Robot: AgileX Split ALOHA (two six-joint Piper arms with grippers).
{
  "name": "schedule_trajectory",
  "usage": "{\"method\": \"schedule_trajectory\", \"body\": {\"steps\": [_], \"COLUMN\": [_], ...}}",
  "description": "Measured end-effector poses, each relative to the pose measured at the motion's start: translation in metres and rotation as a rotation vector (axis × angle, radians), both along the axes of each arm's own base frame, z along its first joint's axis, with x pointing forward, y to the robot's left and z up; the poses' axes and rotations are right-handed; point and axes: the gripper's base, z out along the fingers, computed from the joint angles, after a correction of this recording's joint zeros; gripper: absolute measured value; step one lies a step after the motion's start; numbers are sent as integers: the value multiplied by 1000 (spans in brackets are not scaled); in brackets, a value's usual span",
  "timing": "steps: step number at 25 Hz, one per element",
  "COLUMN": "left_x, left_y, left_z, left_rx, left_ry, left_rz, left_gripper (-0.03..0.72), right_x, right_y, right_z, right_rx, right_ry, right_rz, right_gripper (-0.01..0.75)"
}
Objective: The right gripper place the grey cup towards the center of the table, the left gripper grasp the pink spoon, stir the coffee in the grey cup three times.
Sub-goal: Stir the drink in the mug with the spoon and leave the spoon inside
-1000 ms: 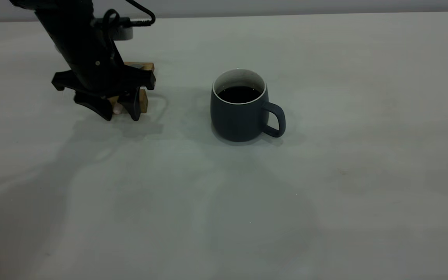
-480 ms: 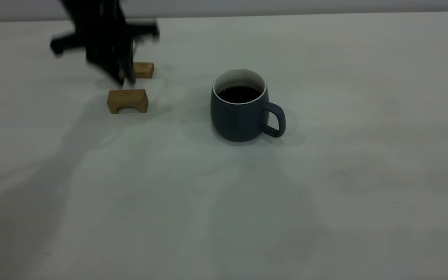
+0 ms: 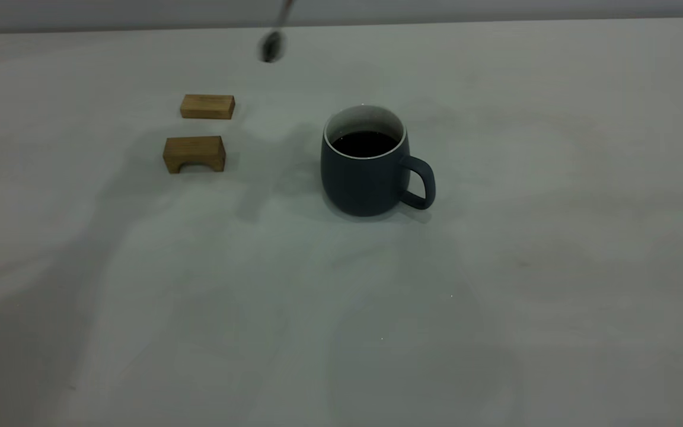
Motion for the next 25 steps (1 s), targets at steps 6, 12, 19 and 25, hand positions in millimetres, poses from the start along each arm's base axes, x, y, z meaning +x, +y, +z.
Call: {"method": "schedule_trajectory", "body": {"steps": [6, 12, 19, 25], "left_x": [-1, -1, 0, 5], "left_y": [-24, -31, -32, -34], "left_z": [-19, -51, -96, -109], "left_rx": [-111, -109, -98, -109], "left_ry": [155, 236, 243, 70], "left_rz": [60, 66, 26, -30], "left_gripper": [144, 143, 142, 139], "right_x": [0, 0, 0, 0], "right_y": [0, 0, 0, 0], "right_z": [0, 0, 0, 0], "right_rx": [0, 0, 0, 0], "right_ry": [0, 0, 0, 0], "right_rz": [0, 0, 0, 0], "right_gripper": [237, 237, 237, 237]}}
